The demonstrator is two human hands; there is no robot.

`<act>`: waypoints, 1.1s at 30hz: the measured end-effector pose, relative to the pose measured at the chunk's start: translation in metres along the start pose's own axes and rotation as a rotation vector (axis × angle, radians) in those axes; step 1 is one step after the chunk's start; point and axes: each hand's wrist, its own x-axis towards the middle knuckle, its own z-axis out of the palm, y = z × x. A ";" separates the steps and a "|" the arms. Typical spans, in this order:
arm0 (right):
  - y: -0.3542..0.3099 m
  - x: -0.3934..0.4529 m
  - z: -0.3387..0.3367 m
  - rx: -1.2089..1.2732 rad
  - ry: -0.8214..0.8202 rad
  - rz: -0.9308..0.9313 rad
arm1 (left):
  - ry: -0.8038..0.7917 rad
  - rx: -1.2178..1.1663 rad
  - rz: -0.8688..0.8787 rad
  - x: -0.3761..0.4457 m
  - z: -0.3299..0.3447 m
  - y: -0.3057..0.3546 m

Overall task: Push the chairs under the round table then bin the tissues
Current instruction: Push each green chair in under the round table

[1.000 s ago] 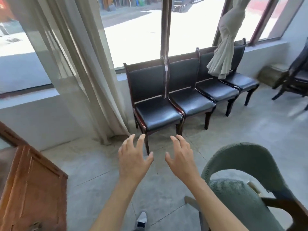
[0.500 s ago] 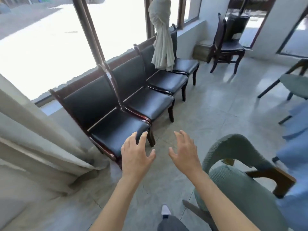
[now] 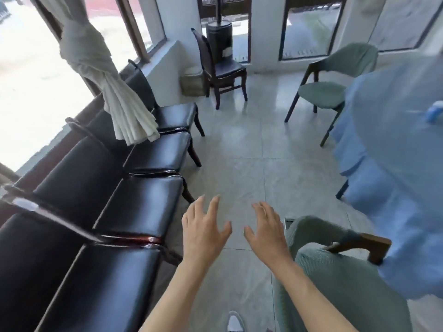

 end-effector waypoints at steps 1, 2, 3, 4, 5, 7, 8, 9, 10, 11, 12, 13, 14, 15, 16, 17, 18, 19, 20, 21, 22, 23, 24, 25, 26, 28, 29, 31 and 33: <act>0.009 0.010 -0.006 0.008 0.024 0.047 | -0.026 -0.014 0.035 0.017 0.008 0.009; 0.018 0.019 -0.013 0.020 0.058 0.096 | -0.055 -0.026 0.081 0.034 0.015 0.020; 0.029 0.027 -0.021 0.027 0.097 0.142 | -0.084 -0.033 0.134 0.050 0.023 0.033; 0.037 0.033 -0.029 0.027 0.131 0.180 | -0.098 -0.039 0.183 0.062 0.029 0.044; 0.049 0.037 -0.037 0.028 0.170 0.230 | -0.116 -0.050 0.243 0.075 0.037 0.059; 0.071 0.041 -0.053 0.038 0.251 0.334 | -0.162 -0.068 0.365 0.097 0.052 0.088; 0.081 0.041 -0.061 0.039 0.292 0.388 | -0.185 -0.076 0.431 0.107 0.062 0.104; 0.090 0.040 -0.067 0.036 0.329 0.432 | -0.199 -0.084 0.488 0.114 0.070 0.117; 0.100 0.039 -0.073 0.030 0.379 0.485 | -0.222 -0.100 0.557 0.122 0.081 0.134; 0.111 0.036 -0.079 0.029 0.429 0.537 | -0.252 -0.114 0.624 0.128 0.091 0.149; 0.120 0.034 -0.084 0.025 0.481 0.587 | -0.282 -0.120 0.694 0.134 0.101 0.166; 0.130 0.031 -0.089 0.017 0.531 0.642 | -0.313 -0.122 0.760 0.139 0.111 0.183; 0.139 0.027 -0.093 0.005 0.584 0.703 | -0.340 -0.132 0.820 0.142 0.120 0.199; 0.147 0.023 -0.095 -0.001 0.642 0.762 | -0.372 -0.146 0.877 0.145 0.129 0.215; 0.152 0.018 -0.097 -0.003 0.691 0.805 | -0.398 -0.159 0.926 0.147 0.135 0.227; 0.156 0.012 -0.098 0.008 0.739 0.865 | -0.426 -0.174 1.002 0.147 0.143 0.242; 0.159 0.007 -0.099 0.015 0.786 0.924 | -0.449 -0.180 1.080 0.147 0.150 0.257; 0.160 0.002 -0.099 0.026 0.826 0.991 | -0.481 -0.196 1.141 0.146 0.156 0.269; 0.160 -0.004 -0.098 0.021 0.857 1.060 | -0.520 -0.211 1.188 0.144 0.163 0.281; 0.159 -0.009 -0.096 0.014 0.870 1.115 | -0.546 -0.231 1.223 0.141 0.167 0.288; 0.158 -0.016 -0.092 -0.001 0.893 1.174 | -0.583 -0.251 1.274 0.137 0.170 0.296; 0.157 -0.021 -0.086 -0.015 0.926 1.233 | -0.618 -0.268 1.334 0.133 0.173 0.301; 0.154 -0.026 -0.080 -0.022 0.963 1.293 | -0.661 -0.282 1.387 0.129 0.177 0.304; 0.150 -0.030 -0.073 -0.020 0.996 1.353 | -0.700 -0.288 1.439 0.124 0.181 0.306; 0.145 -0.034 -0.065 -0.015 1.013 1.404 | -0.724 -0.288 1.481 0.119 0.184 0.305; 0.134 -0.040 -0.047 0.004 1.029 1.512 | -0.779 -0.267 1.573 0.107 0.190 0.301; 0.129 -0.042 -0.038 0.014 1.031 1.553 | -0.805 -0.252 1.609 0.102 0.194 0.296; 0.119 -0.045 -0.021 0.024 1.047 1.615 | -0.848 -0.211 1.670 0.093 0.200 0.284; 0.110 -0.046 -0.003 0.031 1.066 1.673 | -0.881 -0.167 1.719 0.088 0.206 0.267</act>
